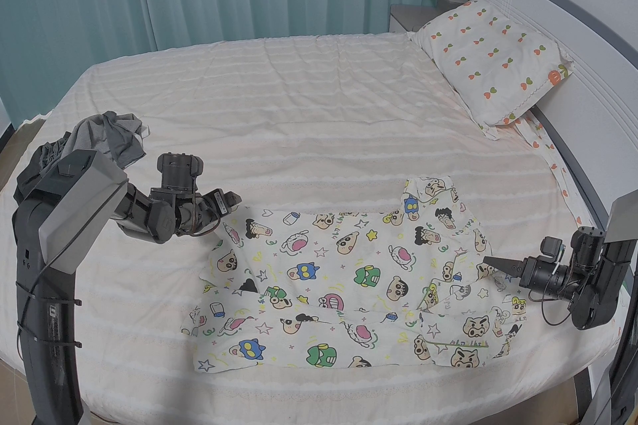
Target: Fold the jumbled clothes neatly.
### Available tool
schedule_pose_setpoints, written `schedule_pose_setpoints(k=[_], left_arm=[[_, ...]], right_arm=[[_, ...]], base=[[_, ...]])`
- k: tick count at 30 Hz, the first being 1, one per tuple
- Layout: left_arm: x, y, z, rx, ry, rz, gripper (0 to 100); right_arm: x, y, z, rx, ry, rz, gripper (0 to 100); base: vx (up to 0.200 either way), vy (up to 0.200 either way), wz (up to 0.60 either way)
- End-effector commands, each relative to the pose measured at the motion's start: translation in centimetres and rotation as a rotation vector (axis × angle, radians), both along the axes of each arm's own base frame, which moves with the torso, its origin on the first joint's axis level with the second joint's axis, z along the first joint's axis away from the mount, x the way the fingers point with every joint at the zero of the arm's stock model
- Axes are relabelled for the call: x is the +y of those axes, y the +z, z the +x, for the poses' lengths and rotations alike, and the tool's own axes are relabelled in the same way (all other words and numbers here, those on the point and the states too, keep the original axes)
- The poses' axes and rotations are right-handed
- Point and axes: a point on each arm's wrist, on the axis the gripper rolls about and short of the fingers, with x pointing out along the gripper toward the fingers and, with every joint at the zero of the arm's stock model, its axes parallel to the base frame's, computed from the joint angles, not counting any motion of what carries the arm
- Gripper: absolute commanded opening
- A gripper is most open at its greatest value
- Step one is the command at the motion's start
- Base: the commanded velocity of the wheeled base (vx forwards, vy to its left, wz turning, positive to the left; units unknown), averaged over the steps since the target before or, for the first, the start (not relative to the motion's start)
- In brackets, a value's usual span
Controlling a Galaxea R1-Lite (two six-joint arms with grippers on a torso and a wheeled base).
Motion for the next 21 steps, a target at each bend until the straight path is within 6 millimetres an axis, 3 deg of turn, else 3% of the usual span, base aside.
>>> schedule_pose_setpoints(k=[1,5,9,10,21], left_arm=[[-0.8,-1.8,0.2,0.028,-0.015,0.006,100],[-1.7,-3.1,0.4,0.044,-0.03,0.01,100],[-1.9,-3.1,1.0,0.025,-0.025,0.009,100],[-1.9,-2.9,1.1,0.02,-0.023,0.005,0],[-2.3,-3.7,1.5,0.019,0.02,0.024,0]], right_arm=[[0.0,0.0,0.0,-0.008,0.003,-0.003,100],[0.0,-0.1,0.0,-0.005,0.004,-0.002,100],[0.2,-0.1,-0.1,-0.008,0.01,-0.006,100],[0.3,-0.1,-0.1,-0.01,0.014,-0.009,100],[0.2,0.0,0.3,-0.022,0.002,-0.015,100]], base=[[0.0,0.0,0.0],[0.0,0.0,0.0],[0.0,0.0,0.0],[0.0,0.0,0.0],[0.0,0.0,0.0]])
